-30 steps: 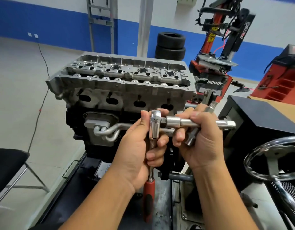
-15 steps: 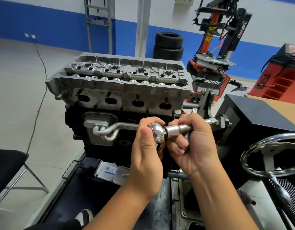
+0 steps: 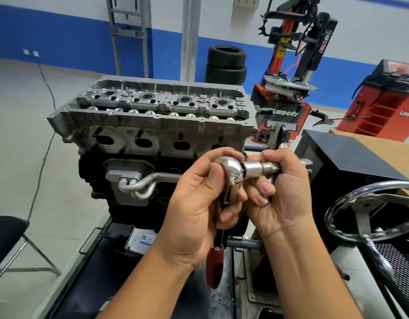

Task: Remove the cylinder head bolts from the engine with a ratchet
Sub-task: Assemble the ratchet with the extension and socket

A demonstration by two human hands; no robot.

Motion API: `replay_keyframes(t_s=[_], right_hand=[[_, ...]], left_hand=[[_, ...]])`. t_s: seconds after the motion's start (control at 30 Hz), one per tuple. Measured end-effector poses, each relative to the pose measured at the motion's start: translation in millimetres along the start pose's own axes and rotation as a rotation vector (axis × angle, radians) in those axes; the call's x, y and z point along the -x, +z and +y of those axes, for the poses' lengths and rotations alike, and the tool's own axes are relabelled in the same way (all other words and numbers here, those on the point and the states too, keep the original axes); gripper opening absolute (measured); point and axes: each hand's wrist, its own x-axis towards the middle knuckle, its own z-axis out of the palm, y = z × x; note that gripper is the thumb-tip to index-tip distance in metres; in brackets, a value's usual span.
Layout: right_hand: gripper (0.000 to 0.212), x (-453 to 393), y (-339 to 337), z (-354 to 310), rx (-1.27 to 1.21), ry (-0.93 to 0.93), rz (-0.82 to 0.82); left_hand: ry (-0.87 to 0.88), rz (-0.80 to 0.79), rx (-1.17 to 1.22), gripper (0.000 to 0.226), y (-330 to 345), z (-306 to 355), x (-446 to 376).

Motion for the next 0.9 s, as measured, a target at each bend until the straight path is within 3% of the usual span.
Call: replay_keyframes(t_s=[0.2,0.33,0.4,0.5,0.57,0.63,0.77,0.9], right_hand=[[0.027,0,1,-8,-0.004,0.076,0.001],[0.047,-2,-5,-9,-0.026,0.169,0.087],[0.042,-2,-6,-6,-0.006,0.171,0.112],[0.028,-1,-2,5,0.204,0.069,0.084],[0.039,-2,2,7,0.271,-0.054,0.089],[0.05,-5,0,-5,0.075,-0.146,0.169],[0.052,-13,-27,-43,-0.559,-0.198,0.258],[0.055,-16,-34,-47,-0.579,-0.211,0.192]], left_hand=[[0.031,-0.023,-0.03,0.029,-2,1,-7],[0.026,-0.021,-0.134,0.025,-1,0,-8],[0.038,0.012,-0.151,0.025,0,-3,-7],[0.072,0.192,-0.165,0.045,2,-13,-6],[0.068,0.373,-0.1,0.035,1,-16,-7],[0.049,0.471,-0.014,0.019,-3,-14,-7],[0.025,0.446,-0.109,0.021,-13,-1,-7],[0.062,0.365,-0.297,0.02,-10,1,-2]])
